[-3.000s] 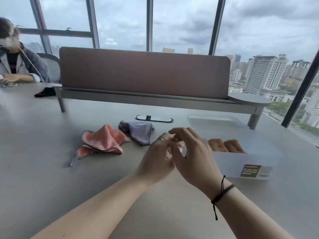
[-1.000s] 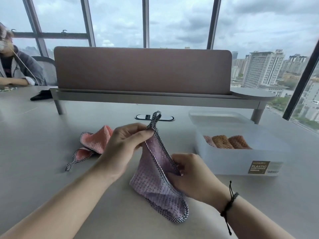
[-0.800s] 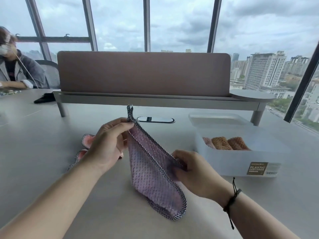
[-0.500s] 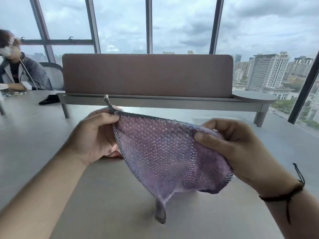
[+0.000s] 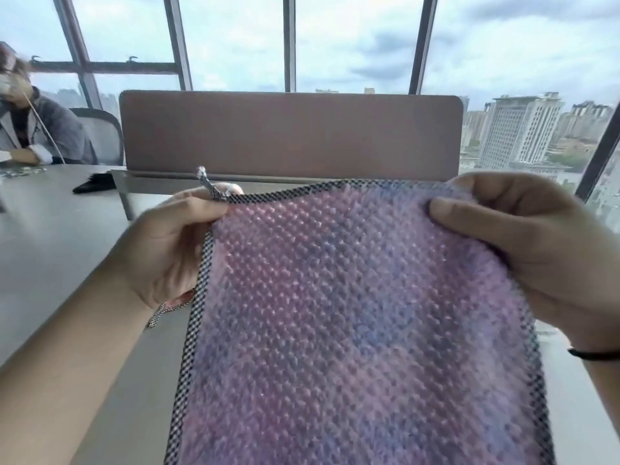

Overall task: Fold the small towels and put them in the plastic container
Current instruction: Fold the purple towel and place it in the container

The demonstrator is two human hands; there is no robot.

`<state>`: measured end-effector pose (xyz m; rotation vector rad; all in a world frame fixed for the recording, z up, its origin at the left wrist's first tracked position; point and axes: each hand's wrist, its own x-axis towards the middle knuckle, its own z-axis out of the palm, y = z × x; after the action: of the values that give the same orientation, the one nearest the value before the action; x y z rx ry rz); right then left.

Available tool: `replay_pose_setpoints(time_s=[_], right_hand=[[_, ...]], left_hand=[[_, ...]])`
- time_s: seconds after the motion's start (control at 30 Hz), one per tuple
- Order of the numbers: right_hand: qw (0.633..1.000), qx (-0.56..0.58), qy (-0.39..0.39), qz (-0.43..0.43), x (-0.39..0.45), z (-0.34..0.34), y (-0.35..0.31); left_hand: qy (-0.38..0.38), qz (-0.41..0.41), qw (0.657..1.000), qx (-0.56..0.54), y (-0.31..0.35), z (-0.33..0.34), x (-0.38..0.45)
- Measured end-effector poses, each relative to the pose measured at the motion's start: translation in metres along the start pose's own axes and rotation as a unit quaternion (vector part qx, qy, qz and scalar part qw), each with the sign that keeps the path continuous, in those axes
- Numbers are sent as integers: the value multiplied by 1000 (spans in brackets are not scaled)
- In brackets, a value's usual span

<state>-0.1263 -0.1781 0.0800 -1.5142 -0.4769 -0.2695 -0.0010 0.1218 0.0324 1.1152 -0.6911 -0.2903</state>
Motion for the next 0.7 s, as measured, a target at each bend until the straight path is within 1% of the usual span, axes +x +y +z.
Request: replay_pose_setpoints(time_s=[0.07, 0.1, 0.17, 0.2, 0.23, 0.3, 0.33, 0.37, 0.4, 0.47, 0.5, 0.53, 0.57, 0.63, 0.7], right_hand=[[990, -106, 29, 92, 9, -10, 31], [972, -187, 56, 134, 11, -13, 48], [923, -336, 85, 166, 14, -17, 82], [892, -413, 91, 159, 14, -20, 98], [858, -488, 88, 136, 12, -21, 113], [769, -632, 54, 75, 8, -18, 139], [729, -683, 28, 45, 5, -14, 150], [704, -709, 7, 30, 3, -9, 159], [696, -717, -1, 28, 1, -5, 165], [704, -710, 11, 18, 0, -2, 168], [718, -696, 24, 14, 0, -2, 167], [740, -671, 40, 20, -1, -2, 165], [770, -635, 55, 37, -2, -4, 163], [827, -552, 70, 84, -6, -10, 162], [862, -488, 75, 112, -13, -15, 161]], left_hand=[[48, -66, 996, 42, -18, -4, 0], [87, -110, 986, 88, -29, -9, -1], [135, -194, 944, 229, -51, -23, -6], [143, -223, 922, 283, -59, -29, -7], [146, -232, 906, 323, -64, -31, -8], [154, -222, 893, 361, -74, -33, -6], [163, -214, 891, 367, -78, -34, -6], [173, -207, 891, 366, -80, -33, -5], [185, -203, 894, 354, -82, -32, -5], [204, -194, 904, 320, -85, -30, -4], [213, -186, 910, 303, -86, -29, -4], [221, -178, 914, 291, -87, -30, -5], [227, -171, 916, 282, -89, -31, -6], [229, -161, 917, 285, -89, -33, -8], [211, -145, 917, 306, -88, -34, -14]])
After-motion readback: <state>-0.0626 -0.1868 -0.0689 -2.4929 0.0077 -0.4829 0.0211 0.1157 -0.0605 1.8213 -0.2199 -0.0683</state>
